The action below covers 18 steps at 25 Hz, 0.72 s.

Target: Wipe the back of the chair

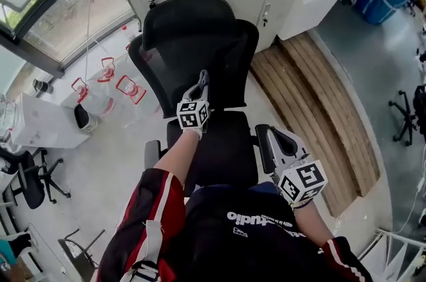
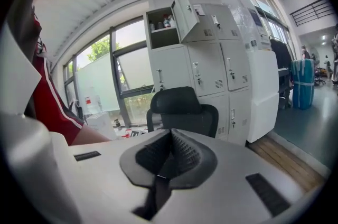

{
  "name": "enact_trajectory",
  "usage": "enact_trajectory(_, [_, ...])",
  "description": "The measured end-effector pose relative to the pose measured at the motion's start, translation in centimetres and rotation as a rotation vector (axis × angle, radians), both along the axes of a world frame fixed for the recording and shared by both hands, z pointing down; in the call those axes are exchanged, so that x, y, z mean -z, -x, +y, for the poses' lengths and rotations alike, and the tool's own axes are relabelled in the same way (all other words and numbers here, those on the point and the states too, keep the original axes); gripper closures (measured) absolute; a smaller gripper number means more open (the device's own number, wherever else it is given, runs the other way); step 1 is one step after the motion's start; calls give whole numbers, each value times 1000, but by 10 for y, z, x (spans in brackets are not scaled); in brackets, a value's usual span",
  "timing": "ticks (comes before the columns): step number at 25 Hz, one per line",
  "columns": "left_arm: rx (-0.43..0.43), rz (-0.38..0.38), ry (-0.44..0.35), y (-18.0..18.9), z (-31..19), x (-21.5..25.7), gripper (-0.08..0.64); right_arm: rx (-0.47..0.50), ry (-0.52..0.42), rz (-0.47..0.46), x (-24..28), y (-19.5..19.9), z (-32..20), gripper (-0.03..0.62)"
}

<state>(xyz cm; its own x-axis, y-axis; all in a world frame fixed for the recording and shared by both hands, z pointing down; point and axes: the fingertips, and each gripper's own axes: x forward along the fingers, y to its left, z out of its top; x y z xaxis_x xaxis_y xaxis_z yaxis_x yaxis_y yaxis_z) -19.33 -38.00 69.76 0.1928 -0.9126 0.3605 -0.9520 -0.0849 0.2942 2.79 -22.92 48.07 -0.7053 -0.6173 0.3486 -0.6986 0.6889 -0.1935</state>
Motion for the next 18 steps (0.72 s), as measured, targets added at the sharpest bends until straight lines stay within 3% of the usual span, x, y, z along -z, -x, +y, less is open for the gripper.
enact_trajectory(9, [158,-43,39,137,76,-14,503,110,19,9,-14,86,25,578])
enact_trajectory(18, [248,-92,111,224,122,-61,503,158,59,44,-45,137,41,578])
